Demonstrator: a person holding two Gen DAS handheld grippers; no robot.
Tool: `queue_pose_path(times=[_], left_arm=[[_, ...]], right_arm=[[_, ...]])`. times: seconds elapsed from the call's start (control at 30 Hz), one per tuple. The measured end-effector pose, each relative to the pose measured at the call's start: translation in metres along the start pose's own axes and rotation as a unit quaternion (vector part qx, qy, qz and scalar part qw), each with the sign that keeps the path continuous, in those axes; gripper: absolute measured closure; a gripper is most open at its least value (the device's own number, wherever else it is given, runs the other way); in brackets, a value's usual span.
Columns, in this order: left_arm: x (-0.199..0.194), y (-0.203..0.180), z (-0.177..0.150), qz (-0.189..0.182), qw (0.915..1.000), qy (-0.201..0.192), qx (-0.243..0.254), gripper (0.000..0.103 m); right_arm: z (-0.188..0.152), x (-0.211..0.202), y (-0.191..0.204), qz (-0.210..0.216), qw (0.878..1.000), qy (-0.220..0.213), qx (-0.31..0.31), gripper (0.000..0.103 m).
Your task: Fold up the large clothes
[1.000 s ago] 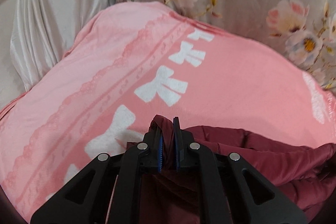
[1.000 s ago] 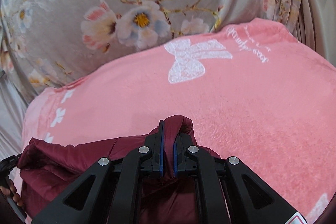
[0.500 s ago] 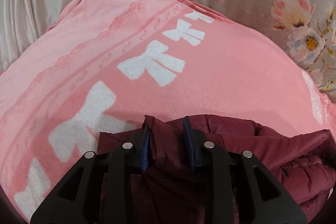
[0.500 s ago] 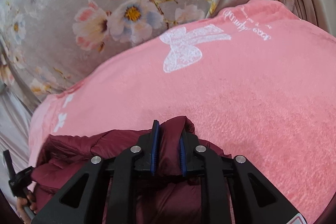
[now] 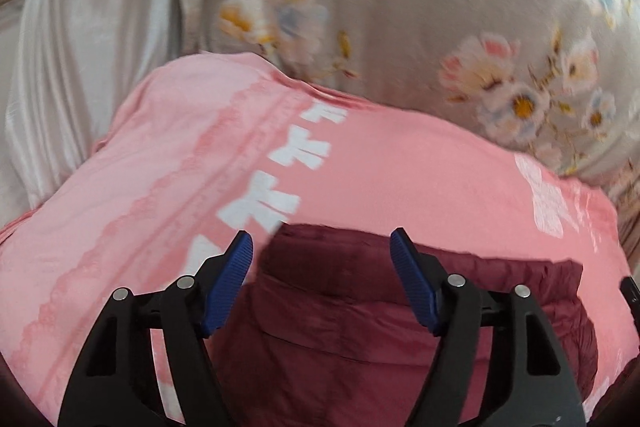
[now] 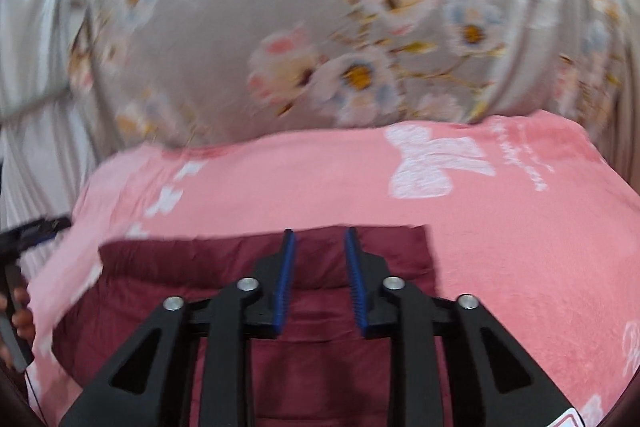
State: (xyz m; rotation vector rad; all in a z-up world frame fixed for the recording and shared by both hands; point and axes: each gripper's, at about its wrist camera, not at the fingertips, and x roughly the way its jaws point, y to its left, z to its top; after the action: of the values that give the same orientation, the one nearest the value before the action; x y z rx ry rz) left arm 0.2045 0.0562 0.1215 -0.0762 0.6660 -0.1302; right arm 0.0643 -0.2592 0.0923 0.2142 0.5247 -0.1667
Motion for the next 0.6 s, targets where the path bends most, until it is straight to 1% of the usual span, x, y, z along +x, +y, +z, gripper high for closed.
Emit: queue_pose_path(times=[0.03, 0.13, 0.27, 0.37, 0.43, 0.47, 0.53, 0.6], left_arm=[[0.008, -0.013, -0.004, -0.001, 0.9999, 0.012, 0.011, 0.035], [0.041, -0.051, -0.019, -0.004, 0.9979, 0.054, 0.036, 0.037], [0.075, -0.077, -0.032, 0.014, 0.9951, 0.079, 0.058, 0.037], [0.099, -0.081, -0.041, 0.027, 0.9932, 0.099, 0.055, 0.037], [0.115, -0.077, -0.049, 0.031, 0.9921, 0.113, 0.044, 0.036], [0.118, -0.075, -0.052, 0.03, 0.9921, 0.115, 0.039, 0.036], [0.122, -0.073, -0.058, 0.031, 0.9929, 0.108, 0.038, 0.034], [0.122, -0.077, -0.062, 0.039, 0.9929, 0.103, 0.044, 0.034]], right_arm=[[-0.002, 0.01, 0.014, 0.007, 1.0, 0.015, -0.013, 0.09], [-0.008, 0.038, 0.045, 0.018, 0.998, 0.049, -0.033, 0.092], [-0.014, 0.083, 0.069, 0.025, 0.995, 0.091, -0.038, 0.092], [-0.021, 0.114, 0.073, 0.019, 0.991, 0.125, -0.038, 0.092], [-0.029, 0.13, 0.068, 0.014, 0.989, 0.145, -0.029, 0.092], [-0.035, 0.139, 0.063, 0.017, 0.988, 0.156, -0.015, 0.093], [-0.041, 0.147, 0.055, 0.029, 0.986, 0.163, 0.008, 0.095], [-0.046, 0.149, 0.055, 0.03, 0.986, 0.167, 0.01, 0.096]])
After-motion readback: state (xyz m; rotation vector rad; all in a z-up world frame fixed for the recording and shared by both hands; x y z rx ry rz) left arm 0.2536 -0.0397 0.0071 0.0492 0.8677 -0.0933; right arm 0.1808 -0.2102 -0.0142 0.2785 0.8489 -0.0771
